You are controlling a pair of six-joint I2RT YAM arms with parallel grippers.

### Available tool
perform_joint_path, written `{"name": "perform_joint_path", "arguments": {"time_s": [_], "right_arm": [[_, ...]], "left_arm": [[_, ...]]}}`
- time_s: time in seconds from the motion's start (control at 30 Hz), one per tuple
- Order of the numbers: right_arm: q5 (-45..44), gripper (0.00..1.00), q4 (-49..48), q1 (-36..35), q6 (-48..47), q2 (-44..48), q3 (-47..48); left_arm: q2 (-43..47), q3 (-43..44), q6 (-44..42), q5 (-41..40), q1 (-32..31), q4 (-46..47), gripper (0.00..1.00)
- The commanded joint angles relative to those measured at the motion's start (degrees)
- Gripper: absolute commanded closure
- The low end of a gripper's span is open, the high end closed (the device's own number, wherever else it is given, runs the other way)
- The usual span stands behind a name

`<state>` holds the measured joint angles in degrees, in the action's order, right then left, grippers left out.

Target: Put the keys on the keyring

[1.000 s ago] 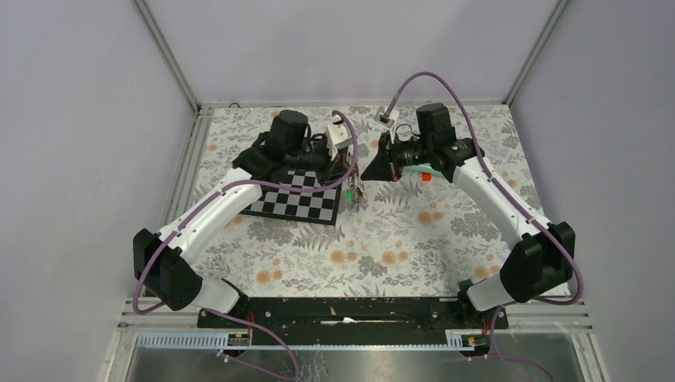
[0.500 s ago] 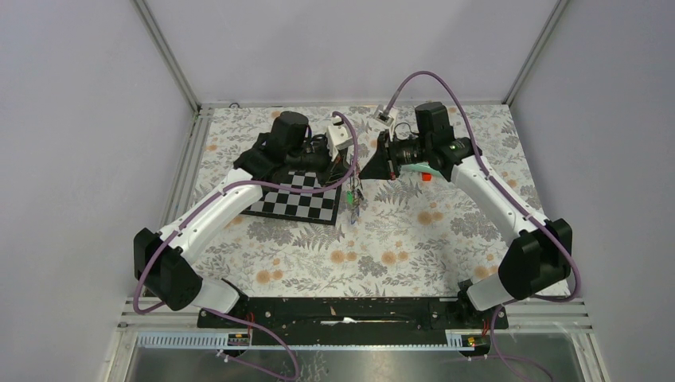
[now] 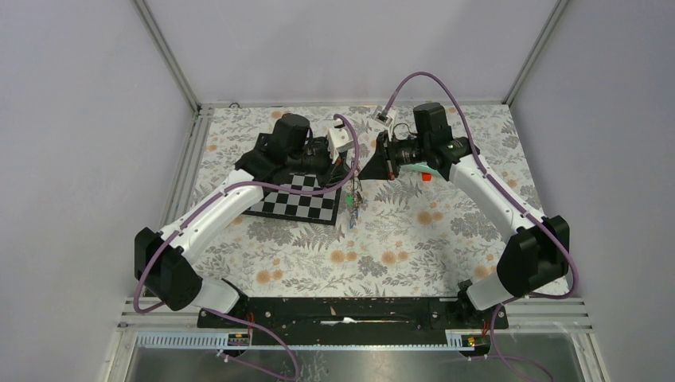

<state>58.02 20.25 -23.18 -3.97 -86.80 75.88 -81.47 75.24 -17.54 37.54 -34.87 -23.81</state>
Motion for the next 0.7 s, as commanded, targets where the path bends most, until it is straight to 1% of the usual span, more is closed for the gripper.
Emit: {"name": "perform_joint_path", "arguments": {"time_s": [0.0,0.67], "right_arm": [[0.1,1.0,-1.1,0.5,0.7,-0.2,0.3],[-1.7,1.0,-1.0,0.9,1.3,-1.1,-0.9]], "left_arm": [[2.2,0.1,-0.5,2.0,-0.3,3.9,1.0],[2.7,0.3,-0.7,2.8,-0.3,3.9,1.0]]}}
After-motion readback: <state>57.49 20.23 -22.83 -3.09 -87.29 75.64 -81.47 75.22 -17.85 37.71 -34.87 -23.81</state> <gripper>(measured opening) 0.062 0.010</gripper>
